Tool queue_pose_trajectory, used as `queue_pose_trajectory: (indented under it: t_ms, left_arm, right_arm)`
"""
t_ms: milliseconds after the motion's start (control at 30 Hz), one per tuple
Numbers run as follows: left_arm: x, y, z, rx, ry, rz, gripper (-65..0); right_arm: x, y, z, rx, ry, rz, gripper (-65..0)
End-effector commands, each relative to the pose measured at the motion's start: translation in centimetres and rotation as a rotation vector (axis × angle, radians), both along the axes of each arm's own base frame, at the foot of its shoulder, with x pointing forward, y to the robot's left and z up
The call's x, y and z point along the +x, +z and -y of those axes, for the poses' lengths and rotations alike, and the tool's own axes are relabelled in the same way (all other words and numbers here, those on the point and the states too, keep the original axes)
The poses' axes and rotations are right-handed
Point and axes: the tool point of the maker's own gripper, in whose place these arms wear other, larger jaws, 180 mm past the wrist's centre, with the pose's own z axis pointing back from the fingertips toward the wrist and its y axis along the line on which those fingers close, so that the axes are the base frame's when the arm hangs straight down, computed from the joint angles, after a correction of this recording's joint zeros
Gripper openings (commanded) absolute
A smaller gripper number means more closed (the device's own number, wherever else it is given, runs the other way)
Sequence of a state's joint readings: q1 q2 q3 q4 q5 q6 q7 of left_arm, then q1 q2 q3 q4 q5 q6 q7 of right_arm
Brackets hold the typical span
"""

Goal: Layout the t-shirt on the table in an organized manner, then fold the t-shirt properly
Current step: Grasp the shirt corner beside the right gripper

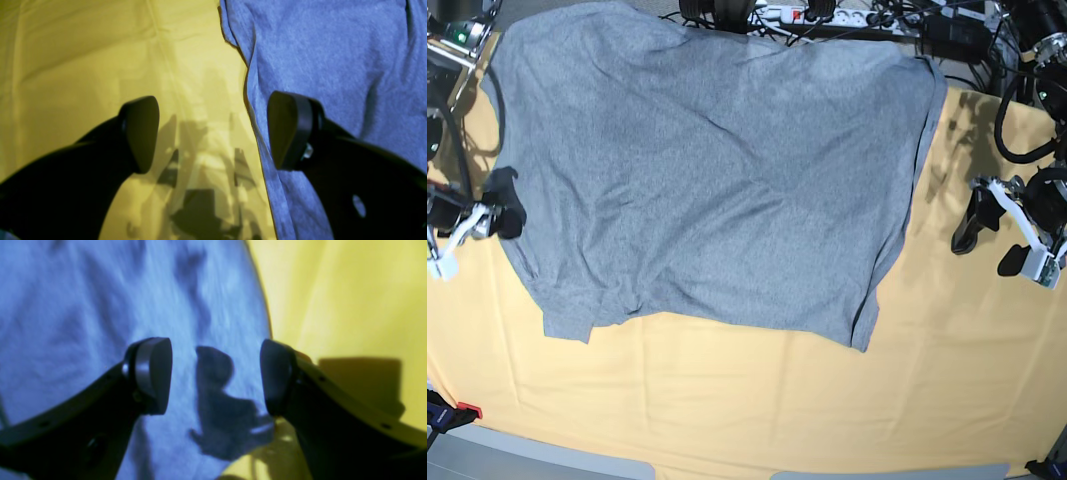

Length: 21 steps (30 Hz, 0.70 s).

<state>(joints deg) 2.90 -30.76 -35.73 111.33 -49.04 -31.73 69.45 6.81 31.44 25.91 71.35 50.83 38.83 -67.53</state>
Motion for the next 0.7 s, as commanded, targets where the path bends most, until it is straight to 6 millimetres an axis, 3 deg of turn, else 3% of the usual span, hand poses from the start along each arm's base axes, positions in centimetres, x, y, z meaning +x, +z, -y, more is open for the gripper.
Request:
queue_pose_trajectory:
  t_ms: [0, 167, 400, 500, 667]
  left_arm:
    - [0.5, 1.5, -0.2, 0.007, -0.001, 0.049, -15.5]
    - [0.5, 1.5, -0.2, 0.004, 0.001, 0.049, -15.5]
    - [0.4, 1.4, -0.2, 0.006, 0.001, 0.043, -15.5]
    - [0.4, 1.4, -0.2, 0.006, 0.001, 0.043, -15.5]
    - [0.4, 1.4, -0.2, 0.006, 0.001, 0.043, -15.5]
  right_arm:
    - [0.6, 1.3, 1.4, -0.041, -0.025, 0.044, -22.0]
    - [-0.1, -0.5, 2.7, -0.119, -0.086, 0.037, -22.0]
    - [0.8, -1.2, 0.6, -0.067, -0.095, 0.083, -22.7]
    - [0.8, -1.7, -1.2, -0.039, -0.048, 0.093, -33.2]
    - [0.8, -1.6, -1.4, -0.040, -0.027, 0.101, -63.5]
